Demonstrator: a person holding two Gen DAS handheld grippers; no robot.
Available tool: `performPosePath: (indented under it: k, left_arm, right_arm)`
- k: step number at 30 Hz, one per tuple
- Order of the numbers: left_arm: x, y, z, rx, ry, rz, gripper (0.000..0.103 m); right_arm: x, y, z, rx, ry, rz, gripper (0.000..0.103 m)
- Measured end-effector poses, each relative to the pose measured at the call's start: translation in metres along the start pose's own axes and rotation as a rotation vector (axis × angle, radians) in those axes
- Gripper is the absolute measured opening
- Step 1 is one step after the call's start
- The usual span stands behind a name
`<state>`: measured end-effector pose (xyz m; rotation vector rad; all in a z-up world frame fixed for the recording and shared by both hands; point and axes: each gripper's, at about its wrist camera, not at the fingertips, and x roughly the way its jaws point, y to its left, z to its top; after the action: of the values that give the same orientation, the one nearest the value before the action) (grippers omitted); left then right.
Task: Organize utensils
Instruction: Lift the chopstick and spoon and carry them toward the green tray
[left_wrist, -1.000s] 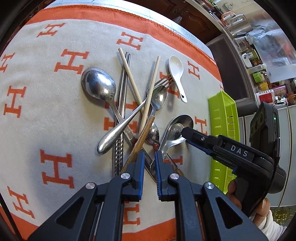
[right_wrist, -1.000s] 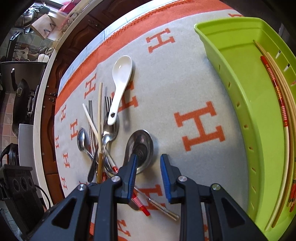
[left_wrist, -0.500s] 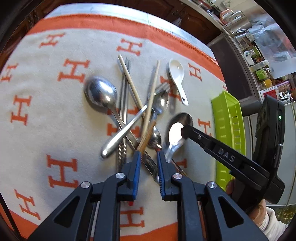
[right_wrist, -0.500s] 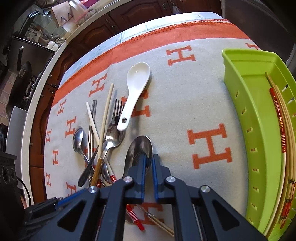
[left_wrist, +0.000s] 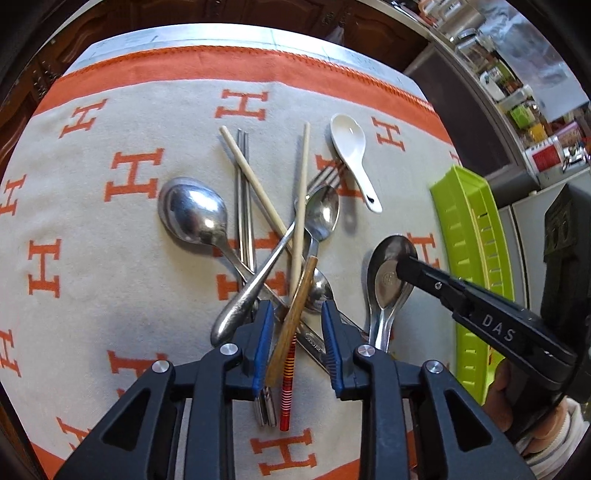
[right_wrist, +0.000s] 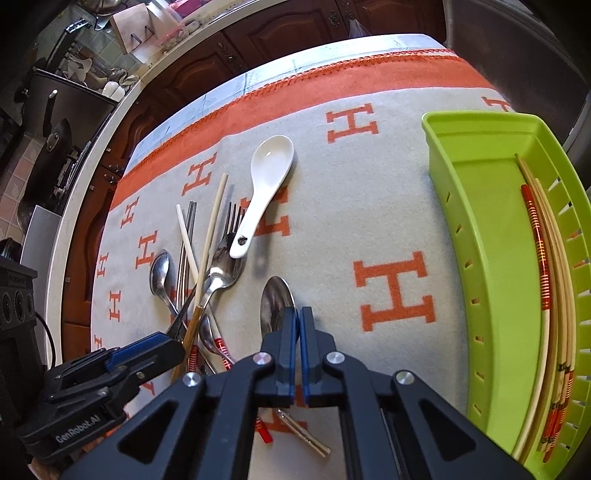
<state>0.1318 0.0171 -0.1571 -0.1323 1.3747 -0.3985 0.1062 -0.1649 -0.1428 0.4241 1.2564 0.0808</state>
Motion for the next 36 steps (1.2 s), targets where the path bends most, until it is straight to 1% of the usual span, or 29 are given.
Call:
performPosePath:
  k: [2, 3, 7, 9, 14, 22, 27, 36]
  left_arm:
    - [0.006, -0.002, -0.001, 0.015, 0.011, 0.021, 0.023]
    - [0.008, -0.004, -0.001, 0.018, 0.016, 0.027, 0.021]
    - [0.01, -0.011, 0.002, 0.047, 0.0, 0.057, 0.019]
    - [0.012, -0.013, 0.003, 0.061, 0.005, 0.071, 0.01]
    - [0.014, -0.02, 0.004, 0.073, -0.007, 0.087, 0.006]
    - [-0.003, -0.025, 0.0, 0.013, -0.05, 0.041, 0.005]
    - [-0.021, -0.029, -0.009, 0.009, -0.078, 0.027, 0.005]
    - [-0.047, -0.048, -0.017, 0.031, -0.129, 0.019, 0.005]
  right_arm:
    - [-0.002, 0.001, -0.001, -0.013, -0.002, 0.001, 0.002]
    - [-0.003, 0.0, -0.001, -0.016, -0.002, 0.002, 0.002]
    - [-0.005, 0.0, -0.001, -0.026, -0.003, 0.008, 0.002]
    - [-0.004, 0.001, -0.001, -0.03, -0.002, 0.006, 0.002]
    - [-0.005, -0.002, -0.003, -0.028, 0.001, 0.01, 0.002]
    - [-0.014, -0.003, -0.002, -0.036, -0.018, 0.041, 0.002]
    - [-0.027, -0.002, -0.004, -0.054, -0.037, 0.068, 0.002]
    - [-0.048, -0.008, -0.01, -0.051, -0.066, 0.074, 0.002]
